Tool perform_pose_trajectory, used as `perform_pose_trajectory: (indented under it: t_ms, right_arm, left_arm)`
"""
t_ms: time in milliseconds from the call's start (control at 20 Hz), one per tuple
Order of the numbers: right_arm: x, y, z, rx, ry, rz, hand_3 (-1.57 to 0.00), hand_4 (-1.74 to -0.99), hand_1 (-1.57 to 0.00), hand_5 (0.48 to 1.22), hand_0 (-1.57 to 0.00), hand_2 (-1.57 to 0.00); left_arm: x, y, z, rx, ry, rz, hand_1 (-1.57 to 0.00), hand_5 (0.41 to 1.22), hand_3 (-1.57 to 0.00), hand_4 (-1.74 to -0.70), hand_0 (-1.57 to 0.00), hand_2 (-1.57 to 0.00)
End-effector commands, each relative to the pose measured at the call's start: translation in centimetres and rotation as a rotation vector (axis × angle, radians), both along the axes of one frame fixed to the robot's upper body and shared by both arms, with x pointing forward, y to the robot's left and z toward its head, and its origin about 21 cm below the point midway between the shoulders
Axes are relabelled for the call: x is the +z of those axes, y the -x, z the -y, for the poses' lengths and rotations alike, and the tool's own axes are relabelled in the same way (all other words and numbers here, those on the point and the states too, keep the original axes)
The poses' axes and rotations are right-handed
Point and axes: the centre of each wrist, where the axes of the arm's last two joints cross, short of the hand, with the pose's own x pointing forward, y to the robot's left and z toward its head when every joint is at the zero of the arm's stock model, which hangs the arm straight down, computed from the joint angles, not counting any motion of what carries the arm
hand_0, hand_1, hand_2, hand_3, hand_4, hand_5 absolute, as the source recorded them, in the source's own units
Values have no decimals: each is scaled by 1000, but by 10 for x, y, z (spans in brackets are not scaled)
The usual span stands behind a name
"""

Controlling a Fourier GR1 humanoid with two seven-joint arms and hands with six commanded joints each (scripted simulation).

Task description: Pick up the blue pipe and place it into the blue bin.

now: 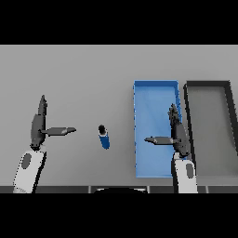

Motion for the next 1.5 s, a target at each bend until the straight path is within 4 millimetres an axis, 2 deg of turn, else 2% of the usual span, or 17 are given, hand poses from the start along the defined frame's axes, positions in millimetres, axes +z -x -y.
perform_pose_trajectory:
  t_ms: [0, 250, 300, 350, 400, 600, 700, 750, 950, 1100, 1250, 1450]
  right_arm:
    - [0, 0, 0, -1, 0, 0, 1, -1254, 1, 598, 1, 1]
    - [0, -3, 3, -6, 0, -4, 1, -1254, 1, 598, 1, 1]
    - [-1, 10, 17, 44, 125, 32, 1, -1254, 1, 598, 1, 1]
    - [0, 19, 23, 74, 187, 49, 1, -1255, 1, 597, 1, 1]
    - [2, 22, 23, 97, 234, 53, 1, -1251, 1, 597, 1, 1]
    - [10, 27, 19, 129, 290, 23, 1, -1236, 1, 594, 1, 1]
    - [12, 27, 24, 126, 291, 29, 1, -1226, 1, 593, 1, 1]
    - [11, 27, 19, 142, 285, 39, 1, -1227, 1, 594, 1, 1]
    - [7, 26, 21, 155, 290, 57, 1, -1234, 1, 609, 1, 1]
    - [11, 26, 22, 170, 284, 80, 1, -1266, 1, 633, 1, 1]
    - [13, 22, 18, 166, 285, 72, 1, -1283, 1, 642, 1, 1]
    - [8, 26, 24, 160, 286, 61, 1, -1294, 1, 653, 1, 1]
  left_arm:
    - [0, 0, 1, -1, 0, 5, 1, 605, 1, -1186, 1, 1]
    - [0, -3, 4, -6, -3, 10, 1, 605, 1, -1186, 1, 1]
    - [-2, 5, -9, -136, -39, -8, 1, 605, 1, -1186, 1, 1]
    - [0, 8, -23, -206, -63, -22, 1, 606, 1, -1188, 1, 1]
    - [0, 9, -28, -261, -69, -38, 1, 604, 1, -1190, 1, 1]
    - [0, 13, -35, -353, -94, -37, 1, 603, 1, -1174, 1, 1]
    - [3, 16, -36, -410, -123, -35, 1, 605, 1, -1162, 1, 1]
    - [2, 18, -33, -462, -119, -62, 1, 598, 1, -1164, 1, 1]
    - [4, 30, -16, -626, -123, -126, 1, 557, 1, -1184, 1, 1]
    - [3, 38, 6, -716, -125, -140, 1, 523, 1, -1196, 1, 1]
    - [2, 36, 32, -783, -135, -170, 1, 502, 1, -1205, 1, 1]
    - [-17, 40, 61, -816, -123, -161, 1, 479, 1, -1207, 1, 1]
